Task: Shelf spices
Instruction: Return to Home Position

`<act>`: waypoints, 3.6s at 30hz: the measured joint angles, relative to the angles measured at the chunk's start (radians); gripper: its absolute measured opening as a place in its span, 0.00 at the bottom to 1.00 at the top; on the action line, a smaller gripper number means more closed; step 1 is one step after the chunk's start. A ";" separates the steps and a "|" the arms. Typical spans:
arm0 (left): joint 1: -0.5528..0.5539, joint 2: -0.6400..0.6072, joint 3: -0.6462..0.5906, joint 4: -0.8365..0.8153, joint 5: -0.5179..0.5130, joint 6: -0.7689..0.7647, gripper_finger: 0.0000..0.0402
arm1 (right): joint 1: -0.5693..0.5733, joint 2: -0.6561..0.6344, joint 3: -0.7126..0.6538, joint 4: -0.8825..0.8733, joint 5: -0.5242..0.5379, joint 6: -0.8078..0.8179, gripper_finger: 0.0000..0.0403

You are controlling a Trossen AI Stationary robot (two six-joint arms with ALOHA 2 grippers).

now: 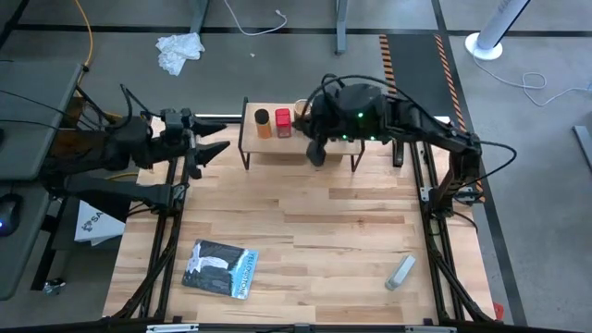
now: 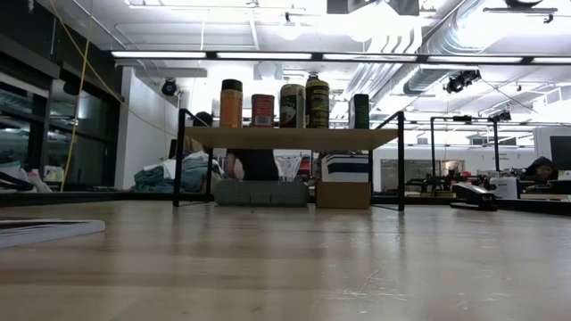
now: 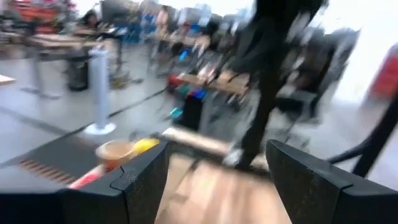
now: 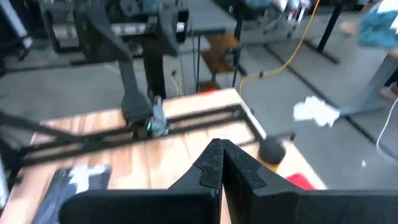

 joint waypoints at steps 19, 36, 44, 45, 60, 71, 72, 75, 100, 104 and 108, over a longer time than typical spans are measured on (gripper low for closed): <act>-0.140 -0.352 -0.735 0.565 -0.025 -0.327 0.03 | 0.349 -0.420 -0.929 0.334 0.321 0.712 0.00; -0.148 -0.177 -0.932 0.860 0.095 -0.116 0.00 | 0.054 -0.461 -1.728 1.547 -0.174 0.284 0.00; -0.148 -0.080 -0.932 0.868 0.058 0.017 0.00 | -0.025 -0.462 -1.952 1.769 -0.236 0.234 0.00; -0.148 -0.076 -0.932 0.868 0.045 0.032 0.00 | -0.031 -0.462 -1.983 1.808 -0.235 0.234 0.00; -0.159 -0.017 -1.062 0.903 -0.030 0.063 0.00 | -0.055 -0.463 -2.180 1.841 -0.185 0.211 0.00; -0.158 -0.004 -1.062 0.665 -0.028 0.024 0.00 | -0.069 -0.465 -2.185 1.607 -0.056 -0.046 0.00; -0.160 -0.004 -1.062 0.657 -0.021 -0.017 0.00 | -0.069 -0.465 -2.185 1.601 -0.055 -0.054 0.00; -0.160 -0.004 -1.062 0.651 -0.005 -0.116 0.01 | -0.069 -0.465 -2.184 1.598 -0.056 -0.053 0.00; -0.149 -0.569 -1.061 0.440 -0.011 -0.151 0.02 | -0.068 -1.206 -2.195 1.115 -0.062 -0.053 0.00; -0.149 -0.627 -1.062 0.419 -0.011 -0.151 0.02 | -0.066 -1.335 -2.195 1.075 -0.062 -0.053 0.00; -0.153 -0.725 -1.062 0.411 -0.010 -0.151 0.02 | -0.060 -1.513 -2.195 1.031 -0.064 -0.053 0.00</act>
